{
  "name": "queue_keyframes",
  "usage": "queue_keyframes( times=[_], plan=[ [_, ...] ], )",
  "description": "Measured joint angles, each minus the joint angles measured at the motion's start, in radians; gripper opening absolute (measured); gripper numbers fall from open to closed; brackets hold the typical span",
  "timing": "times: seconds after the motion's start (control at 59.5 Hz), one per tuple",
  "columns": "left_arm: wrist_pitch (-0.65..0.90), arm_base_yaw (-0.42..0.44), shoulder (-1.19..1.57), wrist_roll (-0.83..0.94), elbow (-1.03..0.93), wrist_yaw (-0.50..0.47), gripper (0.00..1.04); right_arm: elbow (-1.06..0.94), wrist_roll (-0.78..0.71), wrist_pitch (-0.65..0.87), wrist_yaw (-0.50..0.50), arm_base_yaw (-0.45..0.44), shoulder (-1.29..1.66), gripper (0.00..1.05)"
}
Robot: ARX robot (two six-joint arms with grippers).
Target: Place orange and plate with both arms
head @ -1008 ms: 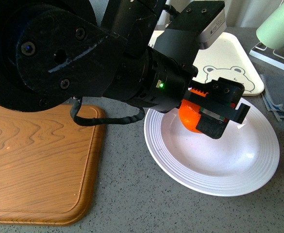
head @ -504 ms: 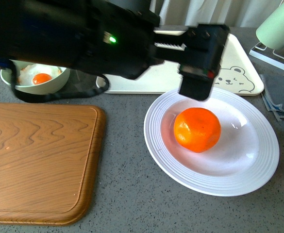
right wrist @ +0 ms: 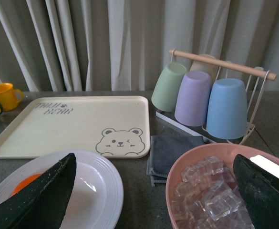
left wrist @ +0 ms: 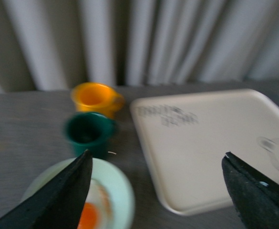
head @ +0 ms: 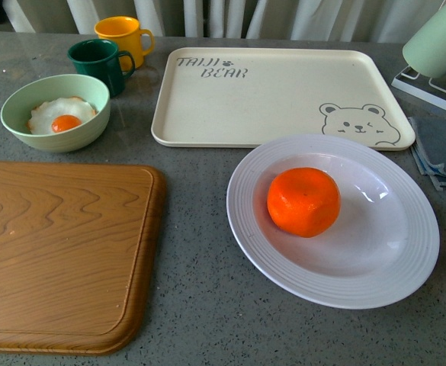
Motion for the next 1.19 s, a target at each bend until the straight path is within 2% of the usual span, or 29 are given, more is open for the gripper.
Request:
queue_keyframes(
  times=[0.118,0.252,0.303,0.403,0.689,1.193],
  plan=[
    [0.042,0.018,-0.093,0.012,-0.099,0.0,0.44,0.0,0.0,0.0,-0.001,0.0,0.0,0.96],
    [0.035,0.036,-0.222,0.019,-0.225,0.021,0.1,0.0,0.0,0.0,0.0,0.0,0.0,0.96],
    [0.061,0.055,-0.237,0.019,-0.257,0.061,0.01,0.0,0.0,0.0,-0.001,0.0,0.0,0.96],
    [0.058,0.098,-0.301,0.024,-0.339,0.077,0.02,0.0,0.0,0.0,0.0,0.0,0.0,0.96],
    [-0.124,0.098,-0.583,0.025,-0.434,0.082,0.02,0.0,0.0,0.0,0.0,0.0,0.0,0.96],
    [-0.472,0.098,-0.988,0.026,-0.474,0.082,0.02,0.0,0.0,0.0,-0.001,0.0,0.0,0.96]
  ],
)
